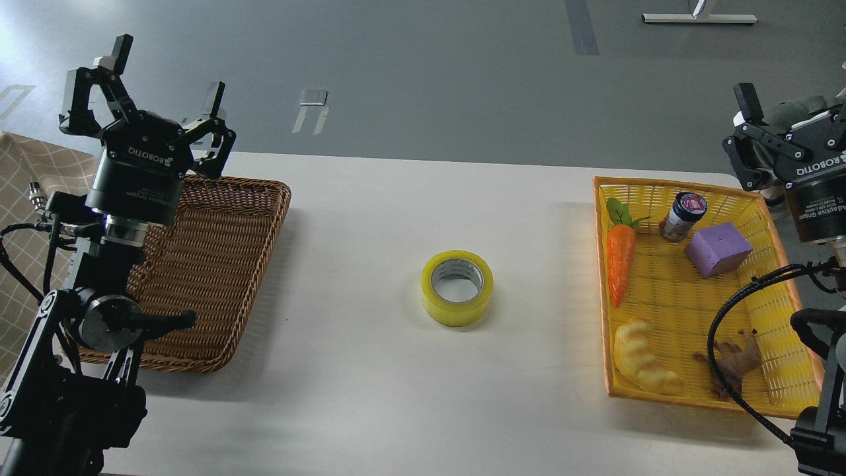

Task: Place and transfer tape with both arms
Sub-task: 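Swing the left gripper from the basket toward the tape roll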

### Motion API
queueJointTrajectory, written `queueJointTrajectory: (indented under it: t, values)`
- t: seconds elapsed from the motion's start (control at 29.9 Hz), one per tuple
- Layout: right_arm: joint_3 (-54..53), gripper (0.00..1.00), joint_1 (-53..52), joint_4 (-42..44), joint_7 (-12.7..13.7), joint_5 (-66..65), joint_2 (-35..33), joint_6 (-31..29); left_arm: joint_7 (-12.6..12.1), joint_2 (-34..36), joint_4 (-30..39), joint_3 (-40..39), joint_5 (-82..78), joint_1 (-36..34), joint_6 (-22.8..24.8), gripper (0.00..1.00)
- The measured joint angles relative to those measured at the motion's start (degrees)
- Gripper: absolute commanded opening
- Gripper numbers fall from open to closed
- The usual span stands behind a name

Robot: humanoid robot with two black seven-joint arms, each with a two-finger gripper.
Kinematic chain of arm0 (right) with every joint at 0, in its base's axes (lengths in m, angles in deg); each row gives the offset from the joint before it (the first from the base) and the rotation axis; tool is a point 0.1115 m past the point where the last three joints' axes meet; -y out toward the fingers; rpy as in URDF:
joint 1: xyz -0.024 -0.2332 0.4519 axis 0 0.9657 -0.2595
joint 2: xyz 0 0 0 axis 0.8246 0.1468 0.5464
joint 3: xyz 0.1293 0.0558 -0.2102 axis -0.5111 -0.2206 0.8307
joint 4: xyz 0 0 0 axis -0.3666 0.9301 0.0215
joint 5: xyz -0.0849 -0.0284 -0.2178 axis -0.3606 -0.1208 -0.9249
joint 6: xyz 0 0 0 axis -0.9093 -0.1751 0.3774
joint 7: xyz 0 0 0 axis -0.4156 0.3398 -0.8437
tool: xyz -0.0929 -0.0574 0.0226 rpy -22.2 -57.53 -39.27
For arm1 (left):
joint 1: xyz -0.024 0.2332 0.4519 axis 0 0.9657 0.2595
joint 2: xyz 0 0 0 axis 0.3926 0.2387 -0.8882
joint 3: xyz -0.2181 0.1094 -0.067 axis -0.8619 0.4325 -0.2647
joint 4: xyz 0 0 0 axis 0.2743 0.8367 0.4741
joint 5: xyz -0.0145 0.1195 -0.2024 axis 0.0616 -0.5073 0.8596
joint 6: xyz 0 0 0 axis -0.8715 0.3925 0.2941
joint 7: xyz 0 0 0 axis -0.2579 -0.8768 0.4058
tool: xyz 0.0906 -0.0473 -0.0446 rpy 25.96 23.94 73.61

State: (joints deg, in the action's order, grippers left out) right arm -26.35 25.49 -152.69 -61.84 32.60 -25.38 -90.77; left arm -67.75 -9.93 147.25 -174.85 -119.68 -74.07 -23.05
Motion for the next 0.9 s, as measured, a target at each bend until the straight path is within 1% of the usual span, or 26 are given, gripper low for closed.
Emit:
queueJointTrajectory:
  t: [0.1, 0.33, 0.47, 0.53, 0.63, 0.77, 0.84, 0.9]
  values:
    - [0.01, 1.0, -0.57, -0.23, 0.11, 0.07, 0.0, 0.0, 0.07, -0.78, 1.23, -0.14, -7.78, -0.4, 0.0, 1.0]
    - [0.35, 1.0, -2.88, -0.47, 0.64, 0.09, 0.0, 0.0, 0.02, -0.5, 2.81, 0.91, -17.92, -1.84, -0.69, 1.0]
    - [2.12, 1.0, -4.07, -0.46, 1.55, -0.06, 0.0, 0.0, -0.02, -0.71, 5.28, 1.08, -31.3, -1.76, -2.61, 1.0]
    - [3.03, 1.0, -4.51, -0.42, 1.83, -0.27, 0.0, 0.0, -0.02, -0.72, 6.16, 2.37, -36.95, -1.57, -3.36, 1.0]
    - [3.75, 1.0, -4.67, -0.39, 2.36, -0.41, 0.0, 0.0, -0.51, 0.16, 6.87, 7.72, -44.71, -1.84, -3.94, 0.99]
    - [4.16, 1.0, -4.35, -0.5, 2.56, -0.48, 0.0, 0.0, -3.01, 2.27, 8.53, 13.92, -57.58, -2.08, -5.65, 0.99]
    - [4.5, 1.0, -4.1, -0.75, 2.57, -0.48, 0.0, 0.0, -5.94, 2.59, 9.69, 17.29, -66.43, -2.86, -6.38, 0.99]
    - [4.63, 1.0, -3.94, -0.78, 2.57, -0.48, 0.0, 0.0, -8.63, 2.51, 10.24, 19.49, -71.96, -4.11, -6.53, 0.99]
